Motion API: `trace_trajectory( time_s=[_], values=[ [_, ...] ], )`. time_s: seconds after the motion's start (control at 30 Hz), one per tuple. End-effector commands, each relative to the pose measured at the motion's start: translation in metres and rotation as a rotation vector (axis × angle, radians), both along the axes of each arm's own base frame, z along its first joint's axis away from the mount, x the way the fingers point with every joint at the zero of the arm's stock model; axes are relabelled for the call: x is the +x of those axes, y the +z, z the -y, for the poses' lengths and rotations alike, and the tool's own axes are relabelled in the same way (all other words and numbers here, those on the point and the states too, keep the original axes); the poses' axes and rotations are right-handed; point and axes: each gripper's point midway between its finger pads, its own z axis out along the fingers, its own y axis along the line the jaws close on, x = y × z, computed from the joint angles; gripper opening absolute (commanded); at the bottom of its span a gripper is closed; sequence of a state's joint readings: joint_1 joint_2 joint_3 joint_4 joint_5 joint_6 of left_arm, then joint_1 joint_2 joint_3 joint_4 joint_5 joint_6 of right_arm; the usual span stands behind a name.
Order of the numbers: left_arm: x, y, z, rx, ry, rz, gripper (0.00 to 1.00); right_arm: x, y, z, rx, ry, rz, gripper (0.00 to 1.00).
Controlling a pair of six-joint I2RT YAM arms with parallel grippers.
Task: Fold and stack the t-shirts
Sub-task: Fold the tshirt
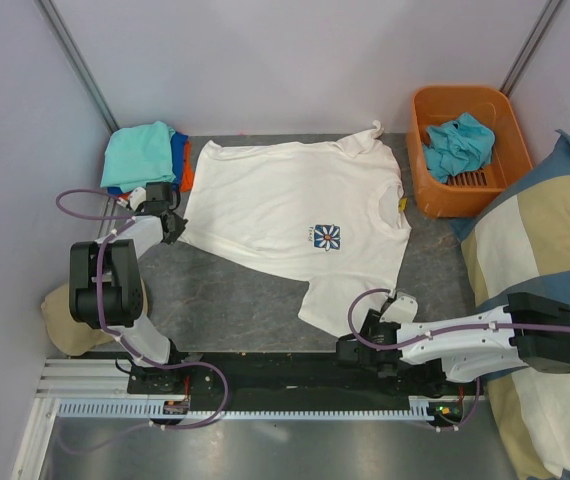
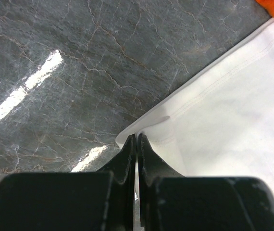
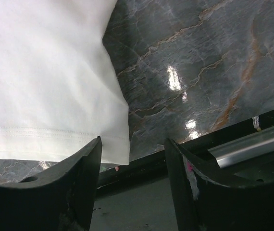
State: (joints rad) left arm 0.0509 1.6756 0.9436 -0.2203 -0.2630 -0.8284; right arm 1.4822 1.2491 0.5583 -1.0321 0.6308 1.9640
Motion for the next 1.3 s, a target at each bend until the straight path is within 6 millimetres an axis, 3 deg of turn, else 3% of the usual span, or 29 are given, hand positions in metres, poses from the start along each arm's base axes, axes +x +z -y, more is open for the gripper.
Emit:
trace_trajectory(
  time_s=[0.0, 0.37, 0.63, 0.93, 1.07, 1.27],
  values=[
    [0.016, 0.017, -0.003, 0.004, 0.013, 0.071, 0.02, 0.002, 0.000, -0.002, 0.059, -0.027, 0.020, 0.61],
    [0.013, 0.020, -0.005, 0.012, 0.019, 0.078, 0.02, 0.003, 0.000, -0.003, 0.054, -0.019, 0.028, 0.54],
    [0.011, 0.021, -0.006, 0.017, 0.022, 0.077, 0.02, 0.002, -0.001, -0.005, 0.051, -0.017, 0.018, 0.30],
    [0.010, 0.017, -0.006, 0.015, 0.024, 0.069, 0.02, 0.000, -0.002, -0.005, 0.040, -0.015, 0.009, 0.14],
    [0.009, 0.016, -0.006, 0.013, 0.026, 0.068, 0.02, 0.000, -0.002, -0.006, 0.040, -0.017, 0.009, 0.00],
    [0.008, 0.017, -0.004, 0.008, 0.020, 0.070, 0.02, 0.009, 0.015, -0.018, 0.021, 0.019, 0.054, 0.00]
  ],
)
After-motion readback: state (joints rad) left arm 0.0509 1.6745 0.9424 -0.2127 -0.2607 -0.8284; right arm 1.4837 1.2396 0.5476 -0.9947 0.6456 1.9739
